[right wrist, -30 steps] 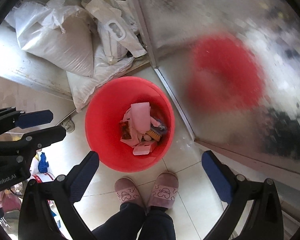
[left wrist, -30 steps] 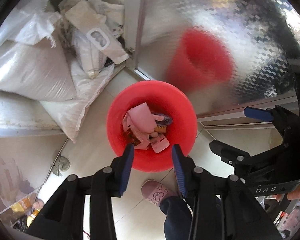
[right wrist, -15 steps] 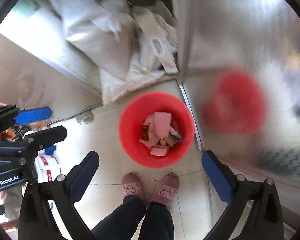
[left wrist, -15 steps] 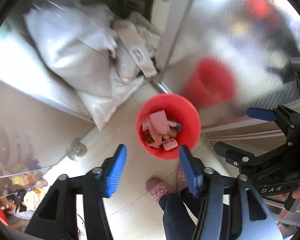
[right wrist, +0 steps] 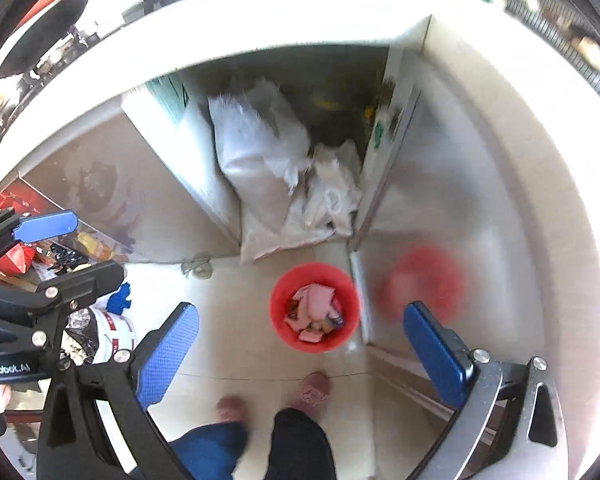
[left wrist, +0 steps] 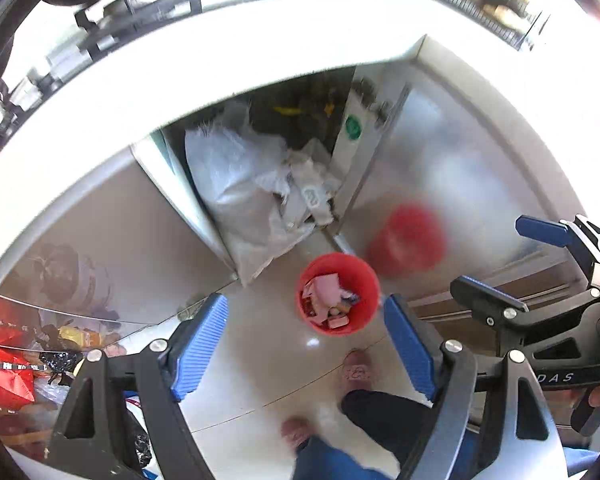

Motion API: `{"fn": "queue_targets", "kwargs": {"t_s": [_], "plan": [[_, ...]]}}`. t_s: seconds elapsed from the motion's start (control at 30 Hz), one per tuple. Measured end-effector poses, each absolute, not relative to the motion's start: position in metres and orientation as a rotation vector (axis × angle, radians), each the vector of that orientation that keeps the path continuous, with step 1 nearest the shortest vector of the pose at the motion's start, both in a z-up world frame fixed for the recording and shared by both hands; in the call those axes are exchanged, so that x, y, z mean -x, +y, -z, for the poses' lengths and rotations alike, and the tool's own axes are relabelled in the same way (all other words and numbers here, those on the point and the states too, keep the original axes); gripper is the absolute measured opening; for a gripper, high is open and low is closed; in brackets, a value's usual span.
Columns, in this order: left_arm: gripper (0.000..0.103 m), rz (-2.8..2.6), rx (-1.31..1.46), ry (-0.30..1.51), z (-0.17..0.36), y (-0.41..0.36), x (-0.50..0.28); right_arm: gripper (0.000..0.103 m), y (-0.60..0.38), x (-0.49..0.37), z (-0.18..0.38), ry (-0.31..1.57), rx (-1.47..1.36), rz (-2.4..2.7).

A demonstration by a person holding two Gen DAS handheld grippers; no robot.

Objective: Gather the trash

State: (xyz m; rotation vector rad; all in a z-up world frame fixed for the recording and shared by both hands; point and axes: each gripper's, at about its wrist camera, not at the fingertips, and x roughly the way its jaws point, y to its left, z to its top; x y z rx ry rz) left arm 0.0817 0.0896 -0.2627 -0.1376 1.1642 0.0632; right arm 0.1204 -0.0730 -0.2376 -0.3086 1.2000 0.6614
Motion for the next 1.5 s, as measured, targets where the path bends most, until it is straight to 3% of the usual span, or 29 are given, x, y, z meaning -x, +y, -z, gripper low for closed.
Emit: {"fn": "queue_targets", "kwargs": {"t_s": [0.13,0.7,1.1,1.5], "plan": [[0.085,-0.025,0.104,1.086,0.218,0.089,-0.066,0.102,-0.08,-0.107,0.187,1.113,0.313,-0.583],[0.086,0.103,-0.016,0.767,0.064,0.09,0.03,0.102,-0.123,-0.01,0.035,0.859,0.173,-0.284],[0.087,0.124,-0.002,0.709,0.027,0.096,0.088,0.102,-0.121,0.032,-0.004,0.777,0.172,-0.205],[0.087,0.12,0.008,0.733,0.025,0.091,0.105,0.102,-0.124,0.051,-0.006,0.764,0.162,-0.188]]}}
